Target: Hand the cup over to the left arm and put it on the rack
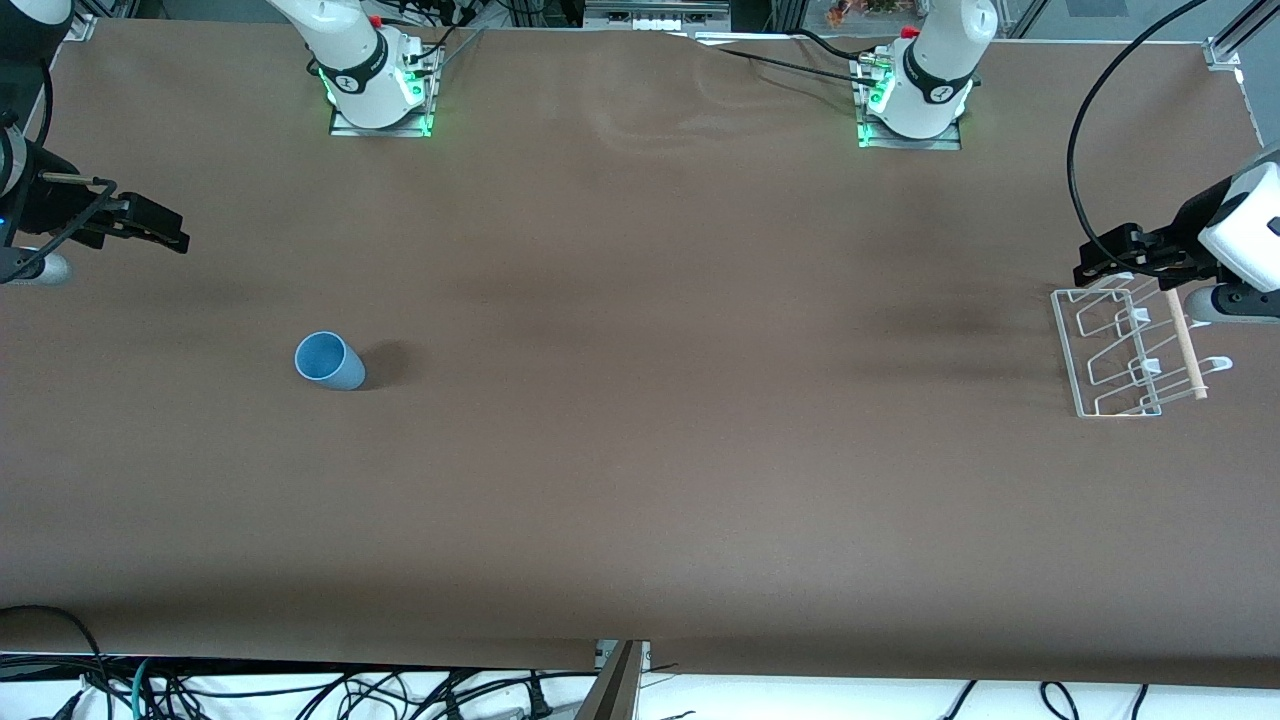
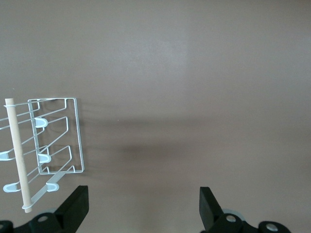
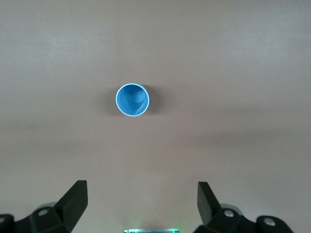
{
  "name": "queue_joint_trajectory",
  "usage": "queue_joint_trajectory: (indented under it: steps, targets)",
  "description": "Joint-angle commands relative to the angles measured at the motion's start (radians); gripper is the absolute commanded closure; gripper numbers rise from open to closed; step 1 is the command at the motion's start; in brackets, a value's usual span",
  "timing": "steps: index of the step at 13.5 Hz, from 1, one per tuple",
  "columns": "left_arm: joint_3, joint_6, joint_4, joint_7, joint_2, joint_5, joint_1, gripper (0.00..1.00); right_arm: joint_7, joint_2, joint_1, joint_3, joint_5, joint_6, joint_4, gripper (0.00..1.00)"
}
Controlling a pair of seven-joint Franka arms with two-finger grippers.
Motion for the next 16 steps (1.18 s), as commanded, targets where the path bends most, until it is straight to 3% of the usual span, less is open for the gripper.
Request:
queue_joint_trajectory:
  steps: [1,11,14,16]
  targets:
    - [0.002,-0.026,0.039,-0.003,0.02,-0.011,0.003,0.0,-0.009,-0.007,0.0,0.003,-0.001,-0.003,-0.007,0.0]
    - [0.0,-0.029,0.082,-0.003,0.045,-0.013,0.0,0.0,-0.009,0.105,0.001,0.002,-0.012,0.022,-0.007,0.0]
    - [0.0,-0.029,0.085,-0.003,0.054,-0.011,-0.008,0.0,-0.009,0.18,0.001,0.002,-0.018,0.136,-0.051,0.0]
    - [0.002,-0.029,0.089,-0.002,0.058,-0.011,-0.008,0.0,-0.005,0.177,0.003,0.0,-0.039,0.286,-0.167,0.0]
